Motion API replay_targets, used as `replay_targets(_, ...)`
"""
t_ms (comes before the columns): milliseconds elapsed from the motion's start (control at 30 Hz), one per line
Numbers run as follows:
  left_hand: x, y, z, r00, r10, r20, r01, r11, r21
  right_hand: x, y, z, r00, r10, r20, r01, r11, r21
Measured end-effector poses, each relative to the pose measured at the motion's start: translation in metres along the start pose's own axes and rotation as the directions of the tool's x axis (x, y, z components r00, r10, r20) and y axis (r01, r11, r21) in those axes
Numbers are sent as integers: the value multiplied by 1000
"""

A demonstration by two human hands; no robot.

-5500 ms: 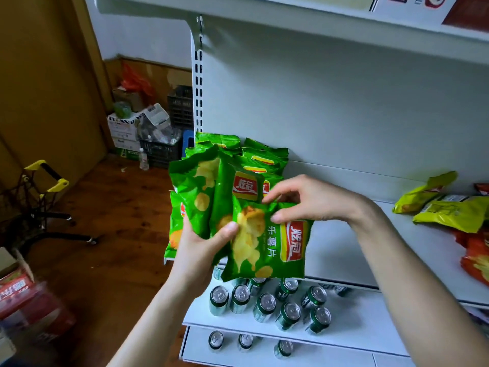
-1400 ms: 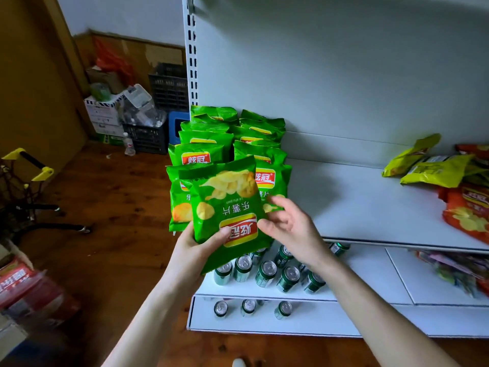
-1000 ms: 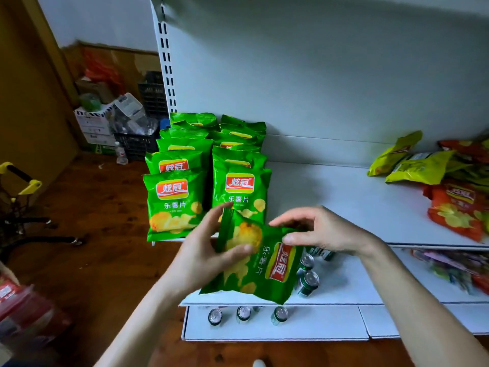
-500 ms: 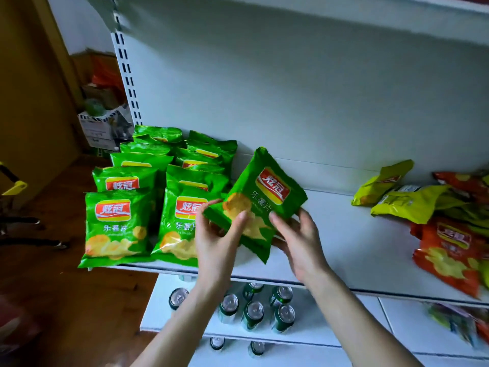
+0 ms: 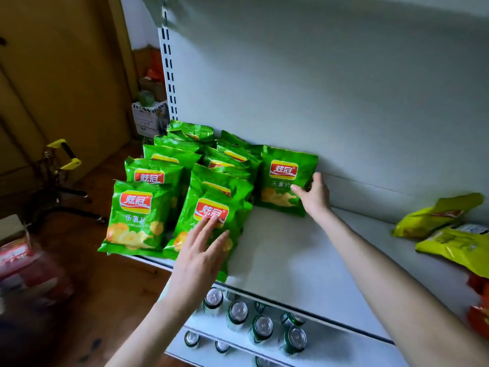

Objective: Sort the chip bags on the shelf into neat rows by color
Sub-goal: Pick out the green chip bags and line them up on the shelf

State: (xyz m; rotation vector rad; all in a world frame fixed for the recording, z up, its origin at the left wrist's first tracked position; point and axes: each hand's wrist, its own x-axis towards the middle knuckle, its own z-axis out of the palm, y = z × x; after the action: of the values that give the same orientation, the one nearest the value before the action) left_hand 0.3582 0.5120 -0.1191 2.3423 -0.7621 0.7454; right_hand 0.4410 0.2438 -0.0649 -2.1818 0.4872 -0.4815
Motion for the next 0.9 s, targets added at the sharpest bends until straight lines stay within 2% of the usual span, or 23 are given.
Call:
replay_targets(267, 3, -2, 1, 998, 15, -54, -13, 999, 42, -2, 10, 4, 994, 110, 12, -109, 993, -37)
replay_targets(433, 3, -14, -11, 997, 68, -36, -67, 998, 17, -28, -8, -8, 986, 146, -82, -146, 989, 2)
replay_targets(500, 2, -23, -22, 996, 90, -16, -91, 996, -23, -53, -26, -10, 980, 94, -177, -90, 995, 32)
replay_targets(600, 0, -51, -48, 997, 73, -30, -75, 994, -75, -104, -60, -3, 965, -59, -255, 90, 990, 108)
replay_targets(667, -3, -80, -69, 996, 5, -95, -13, 996, -88, -144, -76, 11, 970, -153, -190, 174, 980, 98)
replay_targets(767, -8, -127, -91, 981, -141, -133, 127, 986, -108, -190, -87, 41, 978, -210, 9, 210, 976, -53)
replay_targets(833, -7, -148, -94, 975, -220, -18, 213, 960, -180, -202, -92, 61, 986, -114, 122, 130, 983, -131)
replay_targets(900, -3, -160, -93, 958, -249, 143, 282, 911, -300, -203, -95, 77, 986, 2, 167, 27, 985, -170)
